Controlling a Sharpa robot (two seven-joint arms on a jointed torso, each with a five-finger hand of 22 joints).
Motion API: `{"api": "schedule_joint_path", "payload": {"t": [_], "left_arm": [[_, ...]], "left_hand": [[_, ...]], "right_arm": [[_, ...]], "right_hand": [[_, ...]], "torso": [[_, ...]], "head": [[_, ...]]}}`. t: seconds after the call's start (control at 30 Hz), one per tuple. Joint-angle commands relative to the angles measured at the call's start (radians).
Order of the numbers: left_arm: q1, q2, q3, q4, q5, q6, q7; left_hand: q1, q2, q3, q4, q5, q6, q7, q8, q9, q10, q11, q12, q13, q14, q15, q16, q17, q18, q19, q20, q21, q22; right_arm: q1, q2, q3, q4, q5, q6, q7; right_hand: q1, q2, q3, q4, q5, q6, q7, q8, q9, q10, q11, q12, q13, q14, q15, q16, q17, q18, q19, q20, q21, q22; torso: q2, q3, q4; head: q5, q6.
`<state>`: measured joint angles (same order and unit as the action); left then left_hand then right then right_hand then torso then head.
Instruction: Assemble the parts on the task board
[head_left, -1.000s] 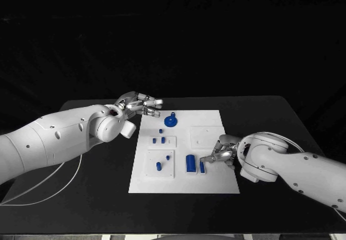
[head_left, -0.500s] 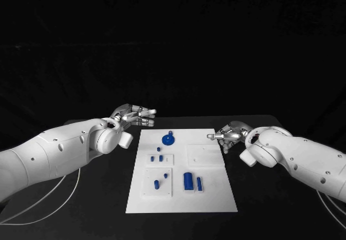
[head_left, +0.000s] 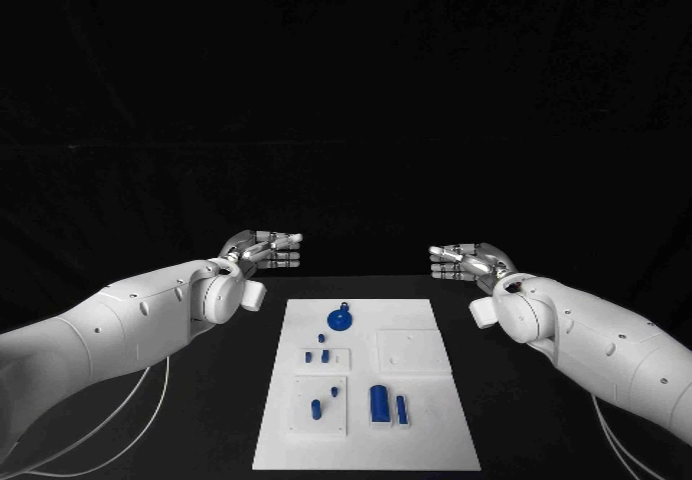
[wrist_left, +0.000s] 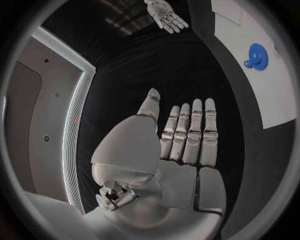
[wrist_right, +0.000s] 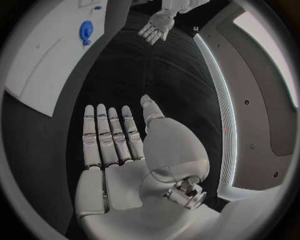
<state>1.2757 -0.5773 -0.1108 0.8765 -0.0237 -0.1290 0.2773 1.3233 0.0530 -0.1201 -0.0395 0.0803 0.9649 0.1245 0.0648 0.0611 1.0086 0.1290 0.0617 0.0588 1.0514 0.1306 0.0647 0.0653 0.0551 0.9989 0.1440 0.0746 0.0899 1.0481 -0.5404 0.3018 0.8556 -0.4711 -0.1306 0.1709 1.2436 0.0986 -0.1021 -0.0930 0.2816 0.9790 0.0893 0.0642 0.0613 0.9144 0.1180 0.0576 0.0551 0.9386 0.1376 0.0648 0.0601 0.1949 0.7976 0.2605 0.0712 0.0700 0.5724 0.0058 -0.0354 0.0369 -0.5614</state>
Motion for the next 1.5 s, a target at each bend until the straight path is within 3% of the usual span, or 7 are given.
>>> {"api": "schedule_joint_path", "payload": {"t": [0.03,0.13,0.17,0.37,0.4,0.43,1.5], "left_arm": [[-0.005,0.012,0.001,-0.019,0.057,0.018,0.033],[-0.009,0.019,0.001,-0.027,0.061,0.02,0.034],[-0.005,0.011,0.0,-0.021,0.02,0.001,0.007],[-0.018,-0.001,0.006,0.02,0.02,-0.036,0.02],[-0.025,-0.007,0.01,0.042,0.02,-0.055,0.027],[-0.03,-0.012,0.012,0.059,0.02,-0.07,0.033],[-0.226,-0.203,0.111,0.694,0.024,-0.641,0.243]], "left_hand": [[-0.006,0.005,0.004,-0.006,0.004,-0.012,-0.005,-0.004,-0.001,-0.009,-0.003,-0.004,-0.001,-0.009,0.0,-0.005,-0.001,0.028,-0.01,0.011,0.002,-0.007],[-0.008,0.007,0.005,-0.005,0.004,-0.001,-0.006,-0.003,-0.001,-0.007,-0.005,-0.004,-0.001,-0.01,0.0,-0.005,-0.001,0.033,-0.01,0.015,0.003,-0.008],[-0.398,-0.053,0.12,0.039,-0.08,-0.965,-0.124,-0.065,-0.061,-0.306,-0.129,-0.062,-0.059,-0.318,-0.131,-0.065,-0.065,-0.055,-0.999,-0.144,-0.075,-0.09],[-0.575,-0.053,0.12,0.039,-0.08,-0.965,-0.124,-0.065,-0.061,-1.009,-0.129,-0.062,-0.059,-1.051,-0.131,-0.065,-0.065,-0.055,-0.999,-0.144,-0.075,-0.09],[-0.612,-0.053,0.12,0.039,-0.08,-0.965,-0.124,-0.065,-0.061,-1.009,-0.129,-0.062,-0.059,-1.051,-0.131,-0.065,-0.065,-0.055,-0.999,-0.144,-0.075,-0.09],[-1.323,-0.053,0.12,0.039,-0.08,-0.965,-0.124,-0.065,-0.061,-1.009,-0.129,-0.062,-0.059,-1.051,-0.131,-0.065,-0.065,-0.055,-0.999,-0.144,-0.075,-0.09],[-1.323,-0.053,0.12,0.039,-0.08,-0.965,-0.124,-0.065,-0.061,-1.009,-0.129,-0.062,-0.059,-1.051,-0.131,-0.065,-0.065,-0.055,-0.999,-0.144,-0.075,-0.09]], "right_arm": [[0.0,0.008,0.004,-0.018,0.08,0.035,0.122],[0.0,0.007,0.006,-0.019,0.083,0.041,0.13],[0.0,0.006,0.004,-0.017,0.033,0.006,0.049],[0.0,-0.007,-0.013,0.024,0.058,-0.03,0.066],[0.0,-0.015,-0.022,0.045,0.071,-0.049,0.075],[0.0,-0.02,-0.029,0.062,0.081,-0.064,0.082],[0.002,-0.24,-0.302,0.714,0.471,-0.639,0.349]], "right_hand": [[-0.011,0.0,0.0,-0.01,-0.004,-0.005,-0.003,-0.005,-0.001,-0.004,0.003,-0.003,-0.001,-0.015,-0.003,-0.006,-0.003,0.04,-0.072,0.028,-0.005,-0.01],[-0.013,0.002,0.0,-0.011,-0.004,-0.011,-0.002,-0.005,-0.001,-0.001,0.01,-0.003,-0.001,-0.01,0.003,-0.006,-0.002,0.04,-0.087,0.026,-0.005,-0.011],[-0.375,-0.099,0.102,0.093,-0.282,-0.979,-0.089,-0.064,-0.061,-0.914,-0.118,-0.058,-0.055,-0.939,-0.138,-0.065,-0.06,-0.195,-0.798,-0.26,-0.071,-0.07],[-0.543,-0.099,0.102,0.093,-0.282,-0.979,-0.089,-0.064,-0.061,-0.914,-0.118,-0.058,-0.055,-0.939,-0.138,-0.065,-0.06,-0.195,-0.798,-0.26,-0.071,-0.07],[-1.244,-0.099,0.102,0.093,-0.282,-0.979,-0.089,-0.064,-0.061,-0.914,-0.118,-0.058,-0.055,-0.939,-0.138,-0.065,-0.06,-0.195,-0.798,-0.26,-0.071,-0.07],[-1.244,-0.099,0.102,0.093,-0.282,-0.979,-0.089,-0.064,-0.061,-0.914,-0.118,-0.058,-0.055,-0.939,-0.138,-0.065,-0.06,-0.195,-0.798,-0.26,-0.071,-0.07],[-1.244,-0.099,0.102,0.093,-0.282,-0.979,-0.089,-0.064,-0.061,-0.914,-0.118,-0.058,-0.055,-0.939,-0.138,-0.065,-0.06,-0.195,-0.798,-0.26,-0.071,-0.07]], "torso": [[-0.008,0.0041,-0.0002],[-0.01,0.0055,0.004],[-0.005,0.0024,0.0001],[-0.015,-0.0011,0.0151],[-0.018,-0.0023,0.02],[-0.022,-0.0037,0.0262],[-0.028,-0.0058,0.0354]], "head": [[0.009,0.013],[0.013,0.017],[0.006,0.01],[-0.012,-0.011],[-0.018,-0.017],[-0.026,-0.026],[-0.037,-0.039]]}}
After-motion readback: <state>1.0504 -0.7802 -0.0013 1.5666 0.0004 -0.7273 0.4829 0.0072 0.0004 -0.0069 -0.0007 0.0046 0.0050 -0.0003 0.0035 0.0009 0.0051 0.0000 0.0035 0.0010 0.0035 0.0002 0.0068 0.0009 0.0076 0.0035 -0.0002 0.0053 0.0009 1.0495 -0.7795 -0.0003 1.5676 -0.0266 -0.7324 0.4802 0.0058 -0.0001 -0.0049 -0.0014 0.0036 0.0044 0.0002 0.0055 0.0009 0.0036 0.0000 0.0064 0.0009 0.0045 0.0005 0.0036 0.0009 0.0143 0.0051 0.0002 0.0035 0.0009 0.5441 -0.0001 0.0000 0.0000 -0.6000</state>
